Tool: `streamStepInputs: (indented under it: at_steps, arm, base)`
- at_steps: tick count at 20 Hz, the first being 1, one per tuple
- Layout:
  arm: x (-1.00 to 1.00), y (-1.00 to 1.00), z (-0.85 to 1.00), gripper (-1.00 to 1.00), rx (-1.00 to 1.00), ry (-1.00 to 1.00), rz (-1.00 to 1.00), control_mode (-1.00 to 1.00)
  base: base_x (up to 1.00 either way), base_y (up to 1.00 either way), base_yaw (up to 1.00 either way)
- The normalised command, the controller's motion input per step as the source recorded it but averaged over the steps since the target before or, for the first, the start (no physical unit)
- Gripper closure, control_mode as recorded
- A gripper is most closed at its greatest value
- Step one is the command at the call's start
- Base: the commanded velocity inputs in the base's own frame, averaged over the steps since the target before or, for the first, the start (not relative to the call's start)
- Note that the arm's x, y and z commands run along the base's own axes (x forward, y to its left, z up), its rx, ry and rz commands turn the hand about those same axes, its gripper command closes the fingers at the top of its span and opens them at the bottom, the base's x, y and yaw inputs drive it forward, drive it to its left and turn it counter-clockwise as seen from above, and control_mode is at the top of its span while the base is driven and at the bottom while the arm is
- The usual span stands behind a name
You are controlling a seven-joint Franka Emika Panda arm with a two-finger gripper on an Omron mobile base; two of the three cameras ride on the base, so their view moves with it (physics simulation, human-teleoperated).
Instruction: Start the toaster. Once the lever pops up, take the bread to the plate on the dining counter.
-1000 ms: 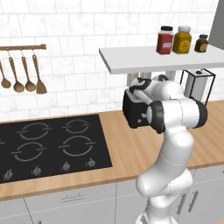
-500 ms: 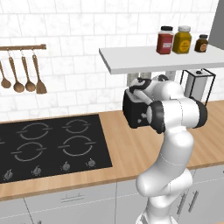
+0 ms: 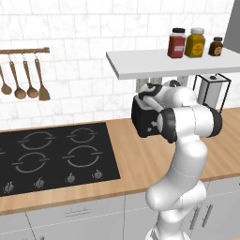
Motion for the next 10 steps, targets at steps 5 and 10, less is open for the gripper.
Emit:
streamStepInputs:
  at_steps: [5, 10]
  arm:
    - [0.00, 0.00, 0.00, -1.00, 0.00, 0.00, 0.00, -1.00]
    - [0.00, 0.00, 0.00, -1.00, 0.00, 0.00, 0.00, -1.00]
  base:
    - [0.00, 0.00, 0.00]
    - [0.00, 0.00, 0.00]
